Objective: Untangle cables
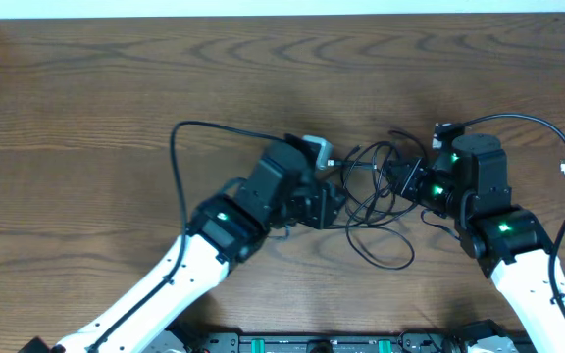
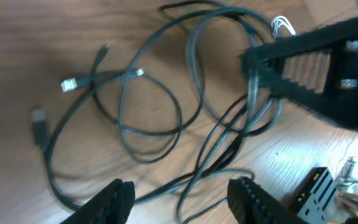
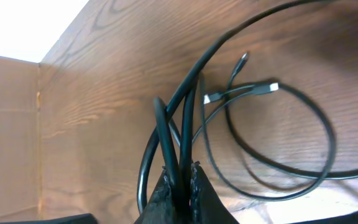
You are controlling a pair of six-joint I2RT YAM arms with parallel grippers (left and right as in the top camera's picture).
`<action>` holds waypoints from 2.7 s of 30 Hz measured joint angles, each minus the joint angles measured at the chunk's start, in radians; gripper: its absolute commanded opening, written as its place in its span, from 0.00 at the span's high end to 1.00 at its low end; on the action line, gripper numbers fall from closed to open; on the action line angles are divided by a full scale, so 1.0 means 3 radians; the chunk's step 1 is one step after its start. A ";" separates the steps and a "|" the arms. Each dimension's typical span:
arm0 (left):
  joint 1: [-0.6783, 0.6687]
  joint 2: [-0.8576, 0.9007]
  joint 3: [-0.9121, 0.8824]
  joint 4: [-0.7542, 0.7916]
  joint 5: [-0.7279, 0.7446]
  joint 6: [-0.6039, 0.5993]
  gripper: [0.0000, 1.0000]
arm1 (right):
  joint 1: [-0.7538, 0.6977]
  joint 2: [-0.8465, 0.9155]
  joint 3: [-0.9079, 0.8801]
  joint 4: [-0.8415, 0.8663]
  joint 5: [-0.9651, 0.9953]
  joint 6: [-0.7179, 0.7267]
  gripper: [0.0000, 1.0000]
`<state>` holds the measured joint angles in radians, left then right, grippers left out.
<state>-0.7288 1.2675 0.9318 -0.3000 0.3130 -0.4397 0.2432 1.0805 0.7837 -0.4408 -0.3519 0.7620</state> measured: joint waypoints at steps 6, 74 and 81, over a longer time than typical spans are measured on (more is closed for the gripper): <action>-0.0305 0.0079 0.0000 0.0219 -0.0455 -0.0048 0.21 | 0.0000 0.0017 0.0000 -0.0048 -0.0092 0.0043 0.99; -0.0430 0.0786 0.0000 0.0017 -0.2209 -0.0554 0.92 | 0.0000 0.0018 0.0000 -0.0079 -0.0224 0.0079 0.99; 0.0158 0.0320 -0.0001 -0.0740 -0.3110 -0.0809 0.92 | 0.0000 0.0018 0.0001 -0.0432 0.0158 0.0064 0.99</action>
<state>-0.6815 1.3636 0.9314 -0.5220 -0.6201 -0.6823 0.2432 1.0859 0.7841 -0.5705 -0.3046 0.7811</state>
